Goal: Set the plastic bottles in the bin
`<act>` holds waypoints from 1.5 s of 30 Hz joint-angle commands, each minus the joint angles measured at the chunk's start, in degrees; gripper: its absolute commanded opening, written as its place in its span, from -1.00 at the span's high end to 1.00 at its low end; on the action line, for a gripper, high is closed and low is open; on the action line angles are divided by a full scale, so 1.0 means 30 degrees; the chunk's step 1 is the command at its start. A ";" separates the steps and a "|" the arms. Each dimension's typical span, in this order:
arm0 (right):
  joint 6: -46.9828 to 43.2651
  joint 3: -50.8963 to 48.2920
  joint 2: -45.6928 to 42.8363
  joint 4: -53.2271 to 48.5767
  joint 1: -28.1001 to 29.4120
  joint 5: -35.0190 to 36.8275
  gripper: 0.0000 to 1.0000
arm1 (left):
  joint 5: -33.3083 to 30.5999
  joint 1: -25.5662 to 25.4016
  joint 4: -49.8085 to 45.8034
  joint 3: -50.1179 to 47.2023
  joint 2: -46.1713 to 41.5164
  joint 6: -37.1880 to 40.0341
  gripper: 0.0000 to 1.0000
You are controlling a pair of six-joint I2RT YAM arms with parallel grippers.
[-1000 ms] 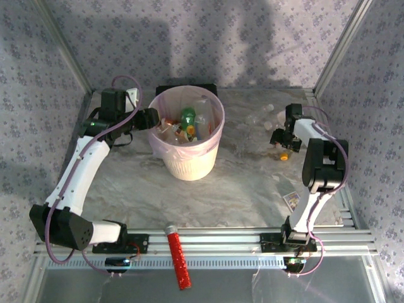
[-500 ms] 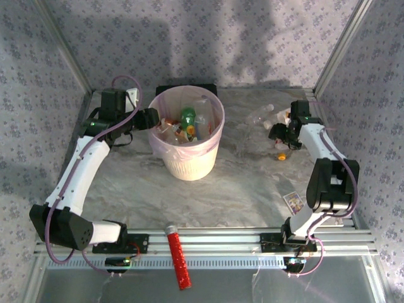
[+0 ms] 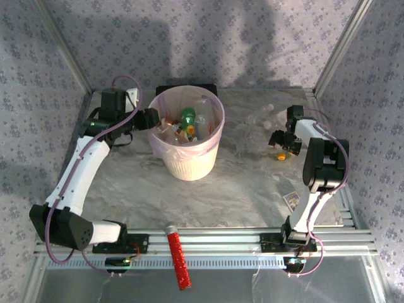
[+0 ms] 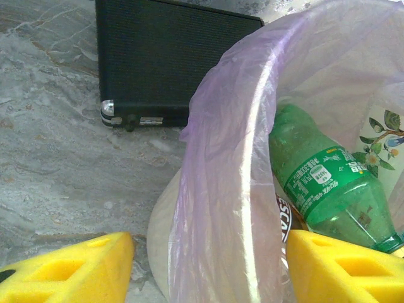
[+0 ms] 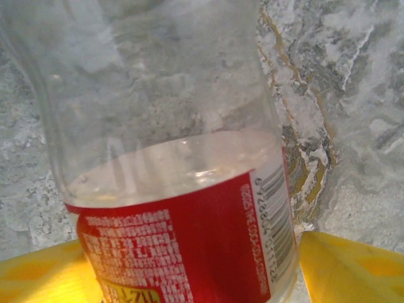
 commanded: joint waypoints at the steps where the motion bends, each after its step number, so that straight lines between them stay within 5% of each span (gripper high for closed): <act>1: -0.0105 -0.0119 -0.0592 0.0123 0.0023 0.0651 -0.34 | 0.0029 0.0008 -0.0078 0.0136 -0.0386 0.0385 -0.31; 15: -0.0171 0.0247 -0.6761 -0.2714 0.0455 -0.1867 -0.03 | -0.0066 0.0096 0.0103 0.0325 -0.0106 0.0184 -0.30; 27: 0.0100 0.5684 -0.9910 -0.5715 0.4952 -0.2235 -0.03 | -0.0021 0.0096 0.0112 -0.0102 -0.0461 0.0235 -0.31; 36: 0.0396 0.9914 -0.9344 -0.5200 0.9457 -0.3390 -0.03 | 0.0285 0.0096 0.0545 -0.0485 -0.0087 0.0181 -0.31; 45: -0.0279 1.5791 -0.3666 -0.6014 1.5118 -0.3426 -0.08 | 0.0404 0.0045 0.0632 -0.0475 -0.0076 -0.0057 -0.30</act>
